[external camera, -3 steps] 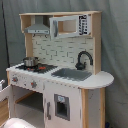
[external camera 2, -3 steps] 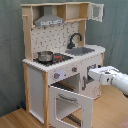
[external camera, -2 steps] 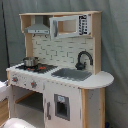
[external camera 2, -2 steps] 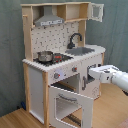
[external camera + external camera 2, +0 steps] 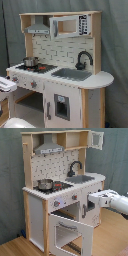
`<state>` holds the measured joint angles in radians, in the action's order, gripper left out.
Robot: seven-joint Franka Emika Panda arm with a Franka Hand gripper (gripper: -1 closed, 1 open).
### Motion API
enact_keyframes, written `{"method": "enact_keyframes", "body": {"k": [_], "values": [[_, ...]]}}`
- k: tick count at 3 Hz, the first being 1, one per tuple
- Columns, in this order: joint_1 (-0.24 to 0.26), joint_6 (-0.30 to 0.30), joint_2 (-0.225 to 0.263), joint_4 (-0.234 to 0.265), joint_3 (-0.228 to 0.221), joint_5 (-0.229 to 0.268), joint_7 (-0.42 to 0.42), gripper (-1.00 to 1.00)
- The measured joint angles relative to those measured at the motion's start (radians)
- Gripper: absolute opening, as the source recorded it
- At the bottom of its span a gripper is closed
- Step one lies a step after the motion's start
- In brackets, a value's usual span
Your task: Play with the kitchen
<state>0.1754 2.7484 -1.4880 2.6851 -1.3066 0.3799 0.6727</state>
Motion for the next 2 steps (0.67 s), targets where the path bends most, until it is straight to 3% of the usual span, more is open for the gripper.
{"method": "enact_keyframes", "body": {"k": [1,2], "values": [[0.039,0.083,0.003,0.047,0.009,0.000,0.019,1.00],[0.112,0.172,0.003,0.058,0.008,0.000,0.026,1.00]]}}
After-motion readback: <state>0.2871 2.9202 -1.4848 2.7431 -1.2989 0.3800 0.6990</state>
